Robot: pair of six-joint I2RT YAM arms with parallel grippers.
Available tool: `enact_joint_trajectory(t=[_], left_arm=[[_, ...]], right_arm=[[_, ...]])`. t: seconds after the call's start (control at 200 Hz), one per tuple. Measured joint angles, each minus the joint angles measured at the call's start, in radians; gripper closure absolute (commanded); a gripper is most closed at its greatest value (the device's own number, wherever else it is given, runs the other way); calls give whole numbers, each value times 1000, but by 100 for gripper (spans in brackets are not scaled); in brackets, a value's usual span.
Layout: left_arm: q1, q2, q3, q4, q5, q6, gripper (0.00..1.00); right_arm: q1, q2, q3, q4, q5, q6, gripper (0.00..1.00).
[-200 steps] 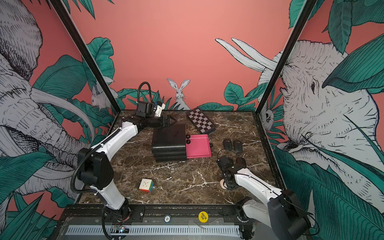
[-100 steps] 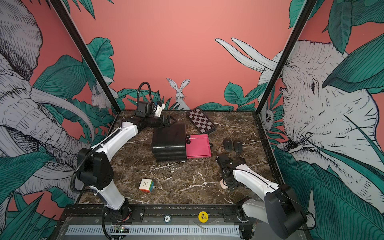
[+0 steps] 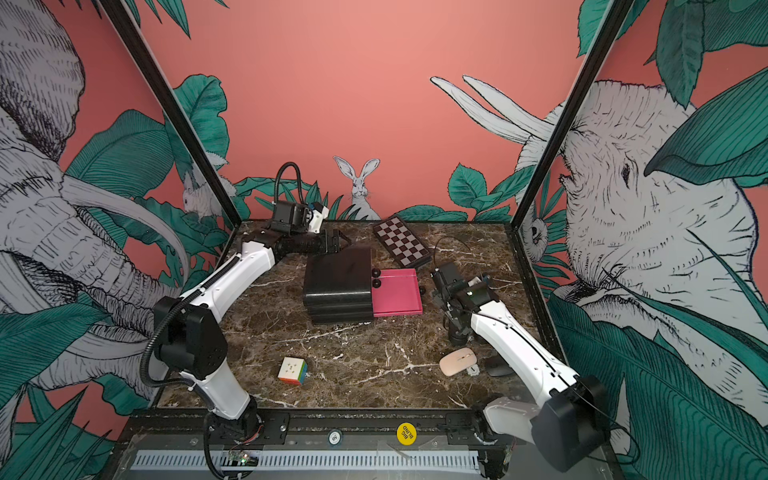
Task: Take the mice out of the drawer
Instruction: Place the mouse at the center of the board, then close the drawer of the storage box.
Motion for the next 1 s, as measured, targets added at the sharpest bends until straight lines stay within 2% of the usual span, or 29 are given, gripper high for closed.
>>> enact_joint_trajectory(t=[0.095, 0.185, 0.35, 0.435, 0.505, 0.625, 0.74, 0.935, 1.0], left_arm=[[13, 0, 22, -46, -3, 0, 8], [37, -6, 28, -76, -14, 2, 8], [119, -60, 23, -143, -68, 11, 8], [157, -106, 6, -165, -95, 19, 8], [174, -146, -15, -182, -116, 25, 7], [172, -198, -69, -195, -135, 25, 7], [170, -218, -135, -198, -149, 23, 7], [170, -220, -231, -197, -170, -2, 8], [170, -225, -251, -183, -169, -14, 8]], right_arm=[[-45, 121, 66, 101, -97, -138, 1], [-92, 238, 118, 159, -188, -195, 1], [-138, 407, 226, 159, -282, -297, 1], [-165, 465, 294, 135, -336, -386, 5], [-189, 499, 338, 110, -362, -456, 8], [-210, 536, 372, 75, -408, -536, 31], [-207, 570, 378, 62, -463, -561, 44], [-205, 631, 393, 41, -512, -576, 45], [-205, 636, 393, 33, -511, -568, 50]])
